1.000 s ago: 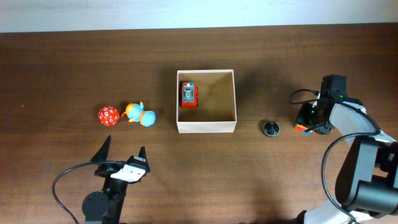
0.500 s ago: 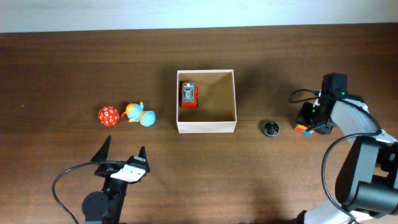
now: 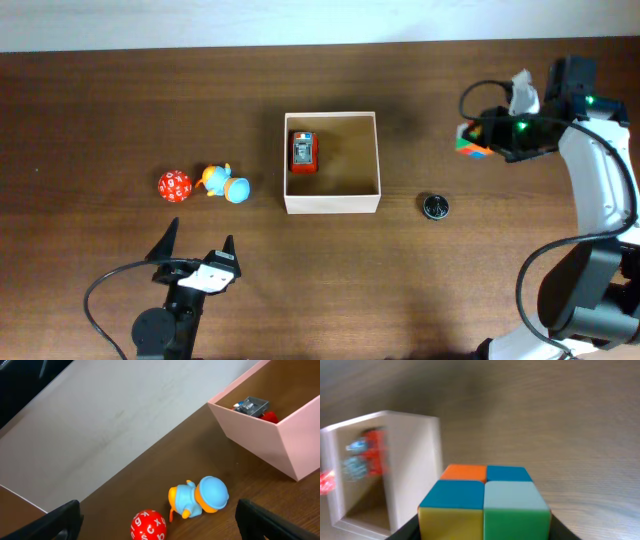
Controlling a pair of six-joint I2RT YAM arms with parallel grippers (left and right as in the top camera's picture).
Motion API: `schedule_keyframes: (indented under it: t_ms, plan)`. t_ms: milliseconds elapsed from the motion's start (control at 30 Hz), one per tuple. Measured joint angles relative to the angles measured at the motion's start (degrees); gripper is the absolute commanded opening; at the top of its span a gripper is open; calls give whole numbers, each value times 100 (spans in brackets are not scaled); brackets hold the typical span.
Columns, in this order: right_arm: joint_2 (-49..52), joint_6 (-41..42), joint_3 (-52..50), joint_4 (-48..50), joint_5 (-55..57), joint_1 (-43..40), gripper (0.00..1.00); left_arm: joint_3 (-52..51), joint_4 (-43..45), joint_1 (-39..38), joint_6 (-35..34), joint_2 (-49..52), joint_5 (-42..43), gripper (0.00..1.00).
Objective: Pack container
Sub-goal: 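Carry the cube left and lower it into the box beside the truck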
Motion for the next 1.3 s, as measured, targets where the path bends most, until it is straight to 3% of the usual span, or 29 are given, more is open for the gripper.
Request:
schedule_keyframes:
  t_ms: [133, 333, 500, 767, 900, 1300]
  plan:
    - [0, -476, 332, -76, -811, 579, 47, 0, 0, 0, 2, 0, 0, 99]
    - [0, -573, 389, 415, -1119, 1725, 47, 0, 0, 0, 0, -2, 0, 99]
    - [0, 122, 411, 1073, 48, 2811, 47, 0, 0, 0, 0, 0, -2, 99]
    - [319, 857, 428, 1202, 2317, 4026, 47, 0, 0, 0, 0, 0, 0, 99]
    - [841, 1215, 431, 1213, 3209, 4291, 47, 0, 0, 0, 2, 0, 0, 99]
    - [1416, 1574, 431, 1447, 4048, 4317, 47, 0, 0, 0, 0, 0, 0, 99]
